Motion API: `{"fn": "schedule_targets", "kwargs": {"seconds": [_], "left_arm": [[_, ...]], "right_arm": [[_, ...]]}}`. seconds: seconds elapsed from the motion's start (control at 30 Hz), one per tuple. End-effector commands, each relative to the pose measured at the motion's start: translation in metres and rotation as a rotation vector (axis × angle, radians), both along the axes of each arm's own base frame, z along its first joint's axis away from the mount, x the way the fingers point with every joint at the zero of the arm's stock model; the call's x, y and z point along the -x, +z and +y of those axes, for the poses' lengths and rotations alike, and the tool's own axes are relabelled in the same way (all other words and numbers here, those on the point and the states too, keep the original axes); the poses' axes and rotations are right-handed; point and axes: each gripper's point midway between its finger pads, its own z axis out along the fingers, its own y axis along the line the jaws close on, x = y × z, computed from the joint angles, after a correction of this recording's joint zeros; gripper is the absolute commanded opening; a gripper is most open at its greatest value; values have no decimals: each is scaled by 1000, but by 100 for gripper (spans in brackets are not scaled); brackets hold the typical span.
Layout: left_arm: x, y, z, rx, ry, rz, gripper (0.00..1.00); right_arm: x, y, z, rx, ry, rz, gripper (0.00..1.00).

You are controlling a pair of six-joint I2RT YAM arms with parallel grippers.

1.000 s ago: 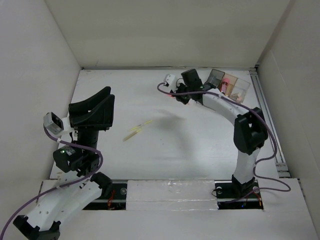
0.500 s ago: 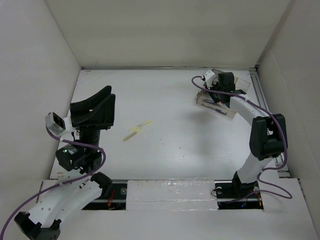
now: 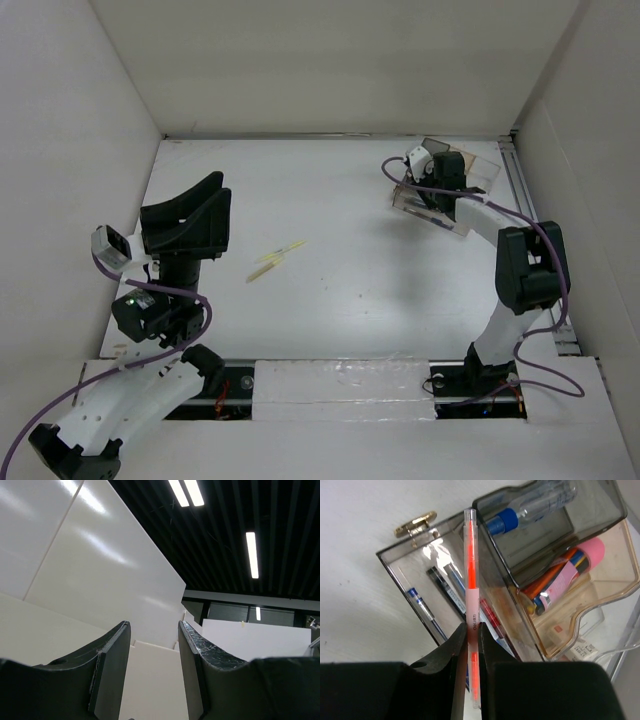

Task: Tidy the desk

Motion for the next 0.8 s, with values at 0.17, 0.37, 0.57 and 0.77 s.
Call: {"fn": "schedule_targets", "kwargs": {"seconds": [0.17,0.37,0.57,0.77], "left_arm": [[9,5,-2,5,-25,-54,39],[14,12,-5,-5,-49,-69,39],[20,14,-1,3,-49,-84,39],[18,14,-6,-11,-59,-85,39]], "right_arm": [[3,24,-20,41,-95,-111,10],[2,30,-24,34,-130,-141,23],[-2,62,-15,-1,-140,-211,44],[14,97,79,-104,139,-180,27]]}}
